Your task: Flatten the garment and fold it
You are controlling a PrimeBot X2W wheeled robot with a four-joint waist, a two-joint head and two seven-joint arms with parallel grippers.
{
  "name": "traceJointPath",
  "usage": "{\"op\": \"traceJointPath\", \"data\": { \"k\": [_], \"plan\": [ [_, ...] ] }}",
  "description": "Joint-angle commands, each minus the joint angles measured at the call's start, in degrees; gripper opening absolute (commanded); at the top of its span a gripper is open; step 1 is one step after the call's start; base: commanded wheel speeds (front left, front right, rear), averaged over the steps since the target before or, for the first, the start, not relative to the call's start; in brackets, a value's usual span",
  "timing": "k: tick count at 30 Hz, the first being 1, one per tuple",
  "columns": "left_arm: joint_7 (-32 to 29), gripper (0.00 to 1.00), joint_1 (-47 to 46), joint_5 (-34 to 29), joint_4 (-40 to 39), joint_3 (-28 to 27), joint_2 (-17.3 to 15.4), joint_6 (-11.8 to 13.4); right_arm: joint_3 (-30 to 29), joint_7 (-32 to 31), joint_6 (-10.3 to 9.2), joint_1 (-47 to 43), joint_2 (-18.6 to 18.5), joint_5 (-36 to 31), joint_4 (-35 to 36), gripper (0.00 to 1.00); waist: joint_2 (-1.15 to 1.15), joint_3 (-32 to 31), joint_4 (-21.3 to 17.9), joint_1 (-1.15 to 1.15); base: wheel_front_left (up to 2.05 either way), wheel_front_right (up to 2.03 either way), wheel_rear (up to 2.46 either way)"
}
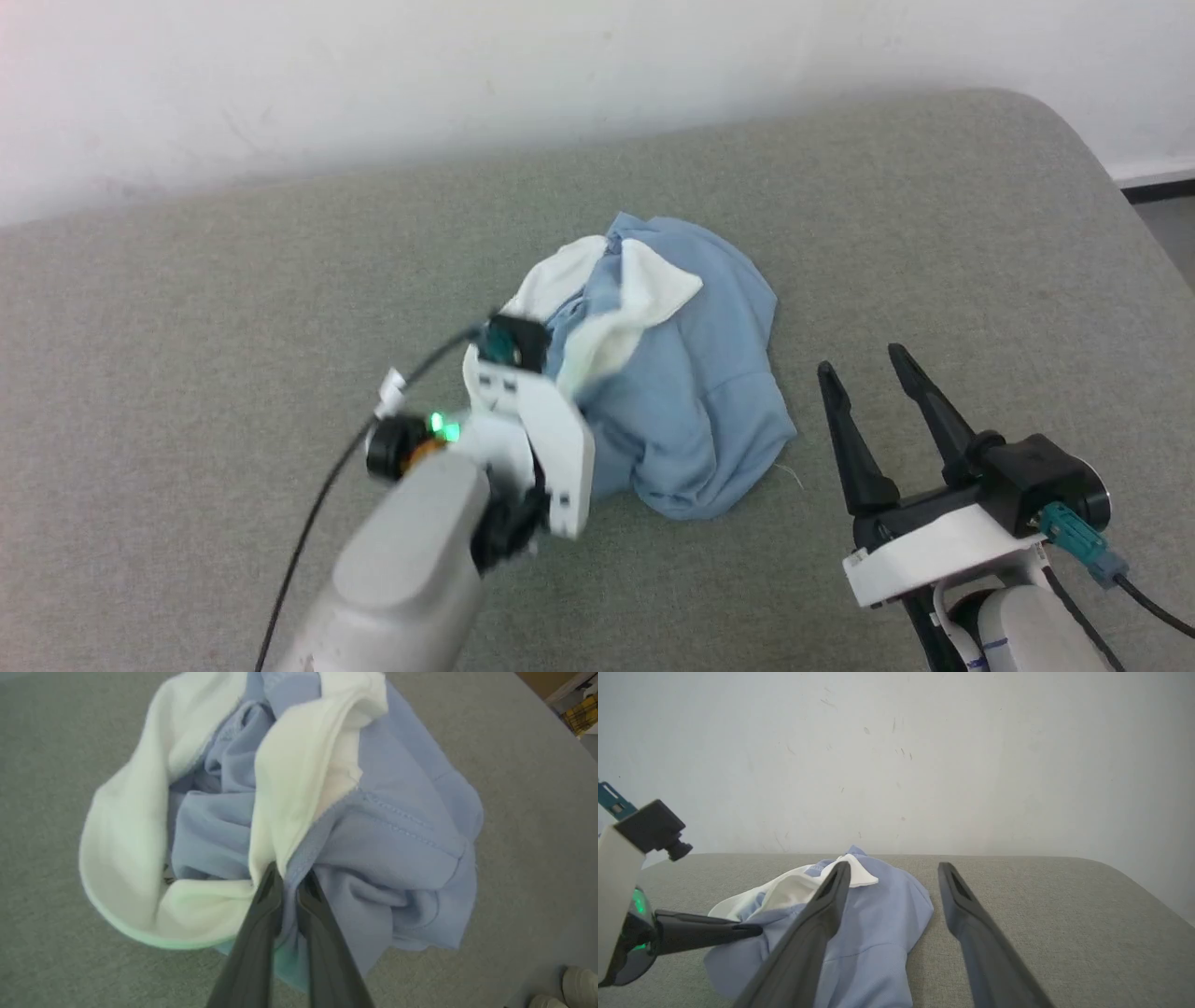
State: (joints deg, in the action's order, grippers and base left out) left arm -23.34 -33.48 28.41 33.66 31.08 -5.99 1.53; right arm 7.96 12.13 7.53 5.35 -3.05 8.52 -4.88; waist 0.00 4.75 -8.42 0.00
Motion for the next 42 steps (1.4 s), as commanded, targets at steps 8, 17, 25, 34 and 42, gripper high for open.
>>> {"op": "traceJointPath", "data": {
  "k": [8, 17, 25, 34, 42],
  "plan": [
    [-2.8, 1.00, 4.1, 3.7, 1.1, 0.2, 1.1, -0.3, -0.5, -0.4, -0.04, -0.1, 0.2, 0.2, 0.0, 1.00, 0.00, 0.9, 2.5, 0.00, 0.00, 0.00, 0.00],
    [24.8, 1.00, 11.0, 4.0, -15.2, -9.7, -0.9, 2.1, -0.6, -0.9, -0.04, 0.1, 0.2, -0.5, 0.9, 1.00, 0.00, 1.3, 5.8, 0.00, 0.00, 0.00, 0.00],
    [38.3, 1.00, 20.5, -3.1, -25.7, -17.2, -2.9, 5.8, 0.0, -14.2, -0.04, -1.3, 0.2, -4.0, -2.7, 1.00, 0.00, 2.6, 9.1, 0.00, 0.00, 0.00, 0.00],
    [38.3, 1.00, 28.7, -10.5, -35.7, -25.9, 2.0, 3.4, 0.5, -37.8, -0.04, -2.5, 0.2, -7.7, -5.3, 1.00, 0.00, 4.6, 12.5, 0.00, 0.00, 0.00, 0.00],
    [38.3, 1.00, 30.4, -10.0, -36.2, -28.6, 3.1, 2.4, 1.2, -46.4, -0.04, -2.9, 0.2, -6.7, -4.0, 0.00, 0.00, 5.2, 13.5, 0.00, 0.00, 0.00, 0.00]
  ]
}}
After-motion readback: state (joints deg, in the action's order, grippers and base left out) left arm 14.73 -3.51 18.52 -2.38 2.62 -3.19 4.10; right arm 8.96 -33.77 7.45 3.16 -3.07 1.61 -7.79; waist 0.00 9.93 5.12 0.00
